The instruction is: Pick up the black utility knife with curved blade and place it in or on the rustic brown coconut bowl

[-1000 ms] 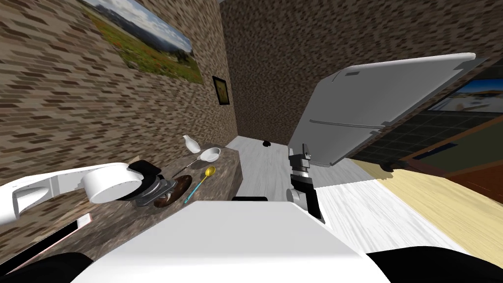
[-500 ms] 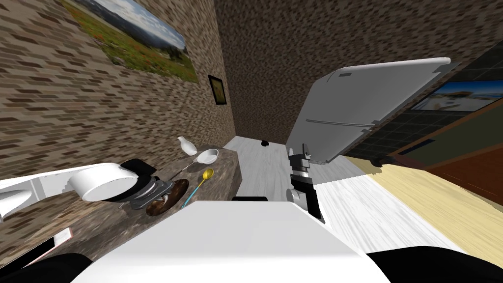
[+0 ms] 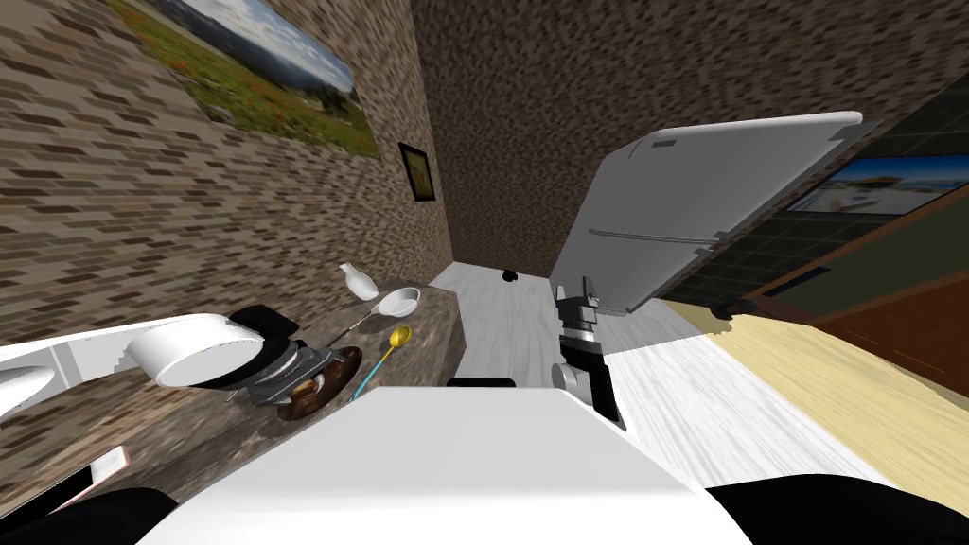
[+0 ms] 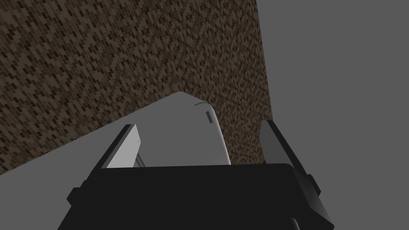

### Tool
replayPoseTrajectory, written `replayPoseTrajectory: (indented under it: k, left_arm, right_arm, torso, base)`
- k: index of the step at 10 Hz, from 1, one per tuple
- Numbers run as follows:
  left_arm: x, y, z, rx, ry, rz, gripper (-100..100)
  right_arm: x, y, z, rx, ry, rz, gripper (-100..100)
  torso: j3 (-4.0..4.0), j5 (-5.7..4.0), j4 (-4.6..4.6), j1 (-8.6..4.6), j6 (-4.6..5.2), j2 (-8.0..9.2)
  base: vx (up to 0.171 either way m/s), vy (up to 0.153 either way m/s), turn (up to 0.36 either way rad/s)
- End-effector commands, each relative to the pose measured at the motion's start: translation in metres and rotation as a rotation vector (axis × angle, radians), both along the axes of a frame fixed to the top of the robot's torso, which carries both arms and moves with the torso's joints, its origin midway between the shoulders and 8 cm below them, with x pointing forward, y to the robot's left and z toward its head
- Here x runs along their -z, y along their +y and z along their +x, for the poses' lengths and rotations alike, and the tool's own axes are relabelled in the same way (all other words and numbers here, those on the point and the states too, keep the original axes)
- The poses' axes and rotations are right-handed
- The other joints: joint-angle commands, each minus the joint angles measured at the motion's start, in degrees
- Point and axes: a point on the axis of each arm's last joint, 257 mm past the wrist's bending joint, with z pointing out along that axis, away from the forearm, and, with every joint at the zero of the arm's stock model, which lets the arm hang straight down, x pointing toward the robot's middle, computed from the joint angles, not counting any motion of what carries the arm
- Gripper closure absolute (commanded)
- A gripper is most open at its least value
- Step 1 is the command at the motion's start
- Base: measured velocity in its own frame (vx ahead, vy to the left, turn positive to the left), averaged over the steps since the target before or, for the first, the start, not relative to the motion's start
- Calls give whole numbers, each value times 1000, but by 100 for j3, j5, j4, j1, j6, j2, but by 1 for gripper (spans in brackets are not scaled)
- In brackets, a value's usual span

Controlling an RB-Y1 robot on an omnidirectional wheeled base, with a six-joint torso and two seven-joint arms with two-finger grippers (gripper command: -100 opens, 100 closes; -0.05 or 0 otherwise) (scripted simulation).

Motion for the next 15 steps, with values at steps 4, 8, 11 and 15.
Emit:
replayPoseTrajectory:
  k: [4, 8, 11, 15]
  left_arm:
    - [-10, 9, 8, -43, 4, 7, -100]
    - [-32, 22, 24, -127, 6, 12, -100]
    - [-50, 28, 36, -188, 4, 6, -100]
    - [-53, 28, 38, -197, 3, 4, 0]
  right_arm:
    - [0, 0, 0, 0, 0, 0, 0]
    - [0, 0, 0, 0, 0, 0, 0]
    - [0, 0, 0, 0, 0, 0, 0]
    - [0, 0, 0, 0, 0, 0, 0]
  torso:
    - [0, 0, 0, 0, 0, 0]
    - [35, 1, 14, 5, 1, 61]
    - [35, 2, 14, 11, 0, 59]
    - [9, 3, 5, 10, -4, 13]
  base:
    - [-29, 5, -74]
    - [-166, 15, -231]
    - [-151, 13, -209]
    - [-51, 0, -58]
